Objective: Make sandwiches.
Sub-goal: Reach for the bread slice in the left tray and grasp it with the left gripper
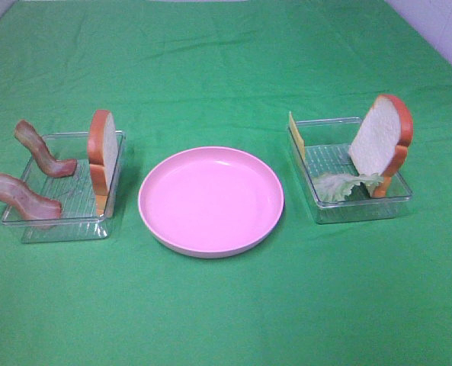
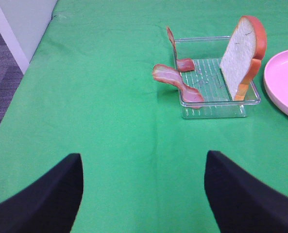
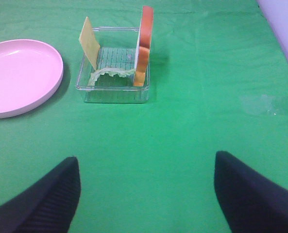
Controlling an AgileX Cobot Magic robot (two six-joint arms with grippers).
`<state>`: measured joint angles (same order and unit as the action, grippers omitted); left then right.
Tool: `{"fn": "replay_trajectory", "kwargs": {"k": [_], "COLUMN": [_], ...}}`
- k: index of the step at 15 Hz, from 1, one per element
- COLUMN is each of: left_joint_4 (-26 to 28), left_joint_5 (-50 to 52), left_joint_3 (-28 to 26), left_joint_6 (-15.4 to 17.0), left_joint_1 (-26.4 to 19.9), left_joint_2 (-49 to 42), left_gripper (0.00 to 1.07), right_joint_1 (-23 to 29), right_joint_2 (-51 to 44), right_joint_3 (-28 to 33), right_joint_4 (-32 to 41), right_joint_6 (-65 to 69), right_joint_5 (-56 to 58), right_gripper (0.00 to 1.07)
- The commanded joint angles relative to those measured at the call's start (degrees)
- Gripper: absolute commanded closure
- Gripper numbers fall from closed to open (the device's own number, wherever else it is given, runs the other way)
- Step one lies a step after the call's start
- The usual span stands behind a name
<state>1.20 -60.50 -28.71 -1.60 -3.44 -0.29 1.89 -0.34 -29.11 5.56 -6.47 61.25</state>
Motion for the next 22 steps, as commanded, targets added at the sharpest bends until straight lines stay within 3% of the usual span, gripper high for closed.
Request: {"fn": "replay_trajectory", "kwargs": {"k": [1, 9, 11, 15, 17, 22], "left_joint_4": [0.4, 0.4, 0.3, 3.1, 8.5, 16.2], "left_joint_5": [0.6, 1.0, 3.3, 3.7, 1.5, -1.3], "left_joint_3": [0.1, -0.3, -1.9, -8.8, -18.0, -31.3], "left_joint_6": [0.0, -0.1, 0.3, 0.6, 0.4, 0.4], "left_joint_1": [-0.2, -0.2, -0.2, -0.2, -0.2, -0.1], "left_joint_2": [-1.3, -0.9, 2.8, 20.3, 35.9, 58.6], "left_gripper": [0.39, 0.39, 0.39, 0.39, 0.39, 0.39], "right_joint_1": [-0.2, -0.2, -0.2, -0.2, -0.2, -0.2], "right_joint_2": [-0.3, -0.3, -0.3, -0.3, -0.3, -0.3], "right_joint_3": [0.1, 0.1, 0.1, 0.1, 0.1, 0.1], "right_joint_4": [-0.2, -0.2, -0.2, -0.2, -0.2, -0.2], "right_joint_6": [-0.6, -0.6, -0.6, -0.6, -0.6, -0.6], "right_joint_5": [-0.5, -0.5, -0.5, -0.5, -0.5, -0.5], "right_gripper": [0.35, 0.35, 0.35, 0.35, 0.35, 0.35]}}
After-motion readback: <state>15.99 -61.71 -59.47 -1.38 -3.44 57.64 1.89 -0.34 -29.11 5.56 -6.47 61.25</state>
